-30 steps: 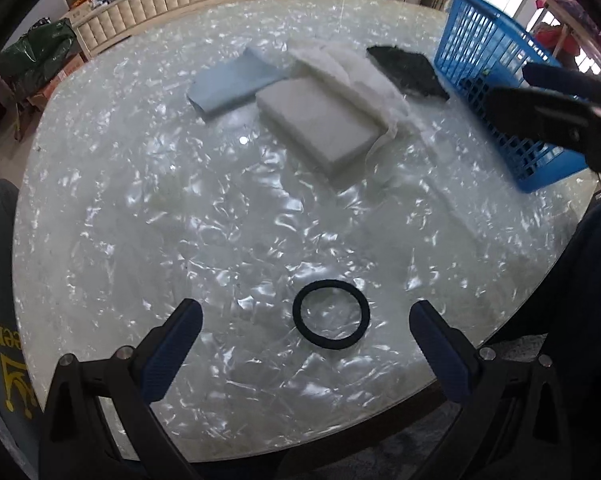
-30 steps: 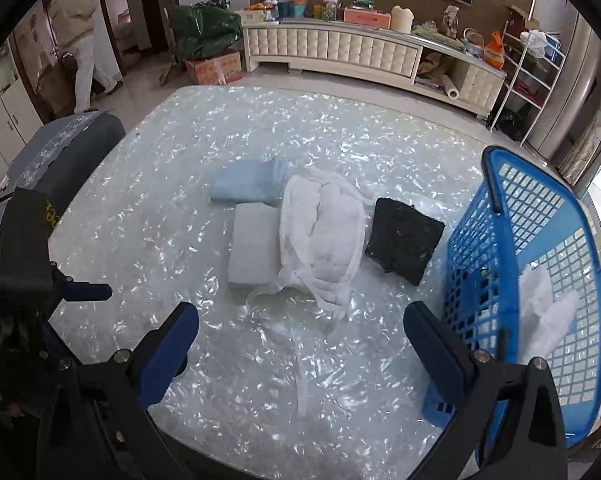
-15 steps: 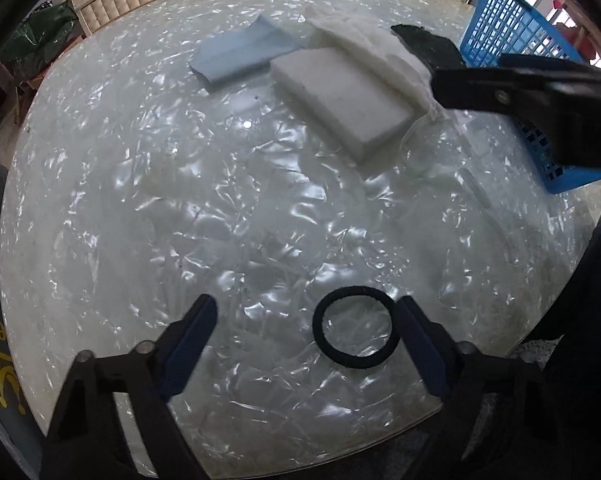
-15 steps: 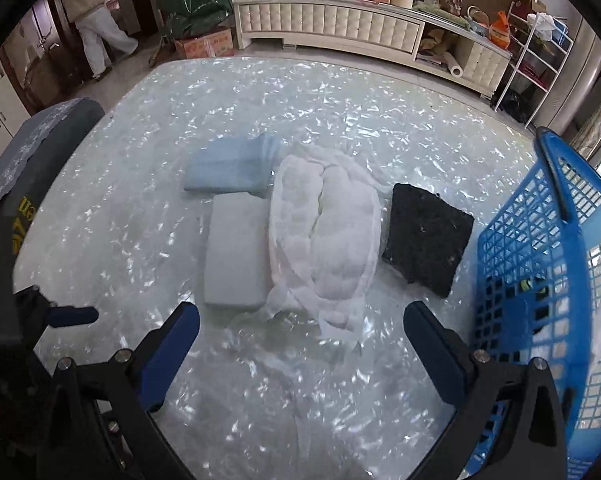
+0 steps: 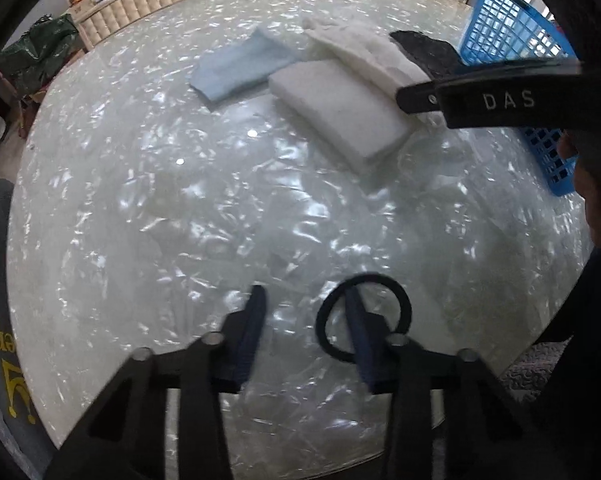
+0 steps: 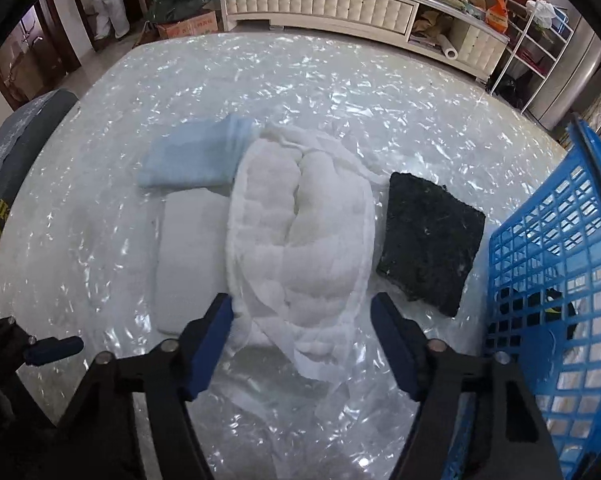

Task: Organize soft objects
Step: 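Lift the black ring with the left gripper while the right gripper grasps the white fluffy towel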

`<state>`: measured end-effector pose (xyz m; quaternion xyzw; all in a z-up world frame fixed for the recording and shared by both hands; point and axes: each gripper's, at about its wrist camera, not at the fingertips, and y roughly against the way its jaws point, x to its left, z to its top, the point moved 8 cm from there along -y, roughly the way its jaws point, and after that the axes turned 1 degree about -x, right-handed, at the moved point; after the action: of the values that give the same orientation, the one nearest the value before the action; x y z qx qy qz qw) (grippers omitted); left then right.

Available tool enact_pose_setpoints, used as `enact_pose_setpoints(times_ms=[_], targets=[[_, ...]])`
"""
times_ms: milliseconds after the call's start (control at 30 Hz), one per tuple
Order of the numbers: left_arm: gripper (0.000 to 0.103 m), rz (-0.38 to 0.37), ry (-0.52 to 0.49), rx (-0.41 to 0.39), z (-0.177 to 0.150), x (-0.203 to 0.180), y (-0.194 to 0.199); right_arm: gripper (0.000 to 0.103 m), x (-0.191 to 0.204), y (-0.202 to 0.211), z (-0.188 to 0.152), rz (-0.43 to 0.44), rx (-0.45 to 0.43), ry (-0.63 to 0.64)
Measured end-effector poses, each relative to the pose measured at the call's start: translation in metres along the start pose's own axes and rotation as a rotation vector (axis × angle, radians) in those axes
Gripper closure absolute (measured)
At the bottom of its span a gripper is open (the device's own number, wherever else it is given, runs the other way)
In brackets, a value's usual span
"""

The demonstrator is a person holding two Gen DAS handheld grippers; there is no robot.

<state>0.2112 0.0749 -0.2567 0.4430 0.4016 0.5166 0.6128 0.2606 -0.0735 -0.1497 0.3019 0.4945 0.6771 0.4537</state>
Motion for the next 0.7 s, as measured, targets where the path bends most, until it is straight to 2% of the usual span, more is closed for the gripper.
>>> enact_pose_setpoints(times_ms=[100,167,233,333,467,500,700], targets=[[0.099,-0.002,0.024,-0.007,0.001,0.002,0.004,0.048,0.003,-0.005,-0.002,0.007,0.011,0.01],[0.099,-0.003,0.041,-0.011,0.001,0.009,0.005,0.052,0.005,-0.007,-0.003,0.021,0.014,0.017],[0.1,-0.009,0.05,-0.014,0.003,0.011,0.005,0.067,0.008,-0.008,-0.003,0.039,0.011,0.021],[0.1,0.003,0.054,-0.024,0.004,0.013,0.006,0.08,0.011,-0.006,-0.003,0.042,-0.002,0.036],[0.1,0.021,0.064,-0.034,-0.001,0.021,0.01,0.091,0.01,0.001,-0.002,0.043,-0.02,0.036],[0.1,0.024,0.068,-0.039,0.0,0.023,0.012,0.098,0.009,0.004,-0.002,0.043,-0.027,0.036],[0.1,0.064,0.112,-0.092,0.004,0.036,0.029,0.098,0.002,0.023,0.005,0.022,-0.071,0.035]])
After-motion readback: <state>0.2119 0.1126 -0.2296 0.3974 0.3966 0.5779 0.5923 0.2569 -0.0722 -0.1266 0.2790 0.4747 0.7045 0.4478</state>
